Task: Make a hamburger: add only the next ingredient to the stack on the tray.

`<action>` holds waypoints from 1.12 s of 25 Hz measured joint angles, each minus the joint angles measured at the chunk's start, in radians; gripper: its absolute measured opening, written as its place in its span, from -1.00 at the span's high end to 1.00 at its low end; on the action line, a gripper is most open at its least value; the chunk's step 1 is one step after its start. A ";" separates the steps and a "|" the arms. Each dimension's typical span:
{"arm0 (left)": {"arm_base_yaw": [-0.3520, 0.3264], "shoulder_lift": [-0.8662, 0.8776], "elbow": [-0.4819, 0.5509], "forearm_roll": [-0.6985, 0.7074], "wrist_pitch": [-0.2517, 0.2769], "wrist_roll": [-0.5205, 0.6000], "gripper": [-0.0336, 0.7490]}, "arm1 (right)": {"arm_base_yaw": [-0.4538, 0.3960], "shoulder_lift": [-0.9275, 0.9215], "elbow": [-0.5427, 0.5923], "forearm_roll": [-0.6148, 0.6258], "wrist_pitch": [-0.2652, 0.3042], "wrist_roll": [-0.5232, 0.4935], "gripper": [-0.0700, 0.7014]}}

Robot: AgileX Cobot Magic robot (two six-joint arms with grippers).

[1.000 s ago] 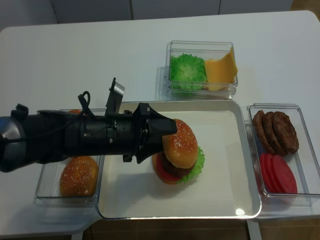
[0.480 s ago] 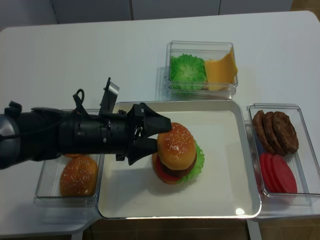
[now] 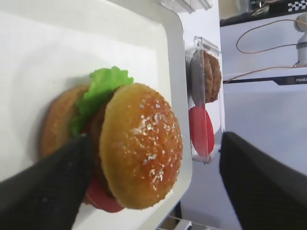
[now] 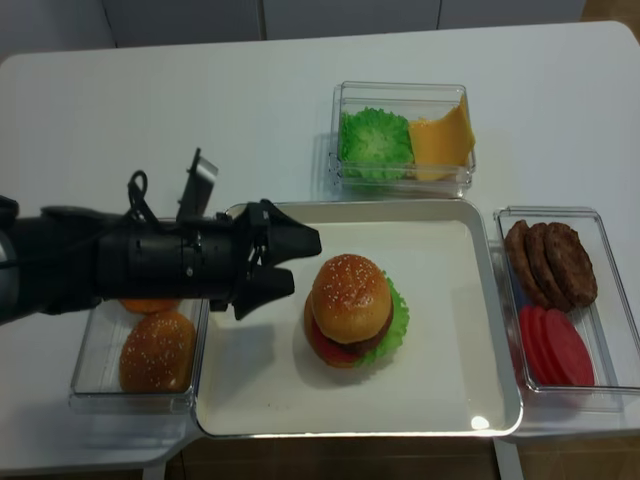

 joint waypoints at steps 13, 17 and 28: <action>0.168 -0.347 0.000 0.521 -0.088 -0.264 -0.60 | 0.000 0.000 0.000 0.000 0.000 -0.002 -0.56; 0.236 -0.470 0.000 0.729 -0.045 -0.406 -0.58 | 0.000 0.000 0.000 0.000 0.000 -0.002 -0.56; 0.296 -0.821 0.002 1.291 0.159 -0.756 -0.55 | 0.000 0.000 0.000 0.000 0.000 -0.002 -0.56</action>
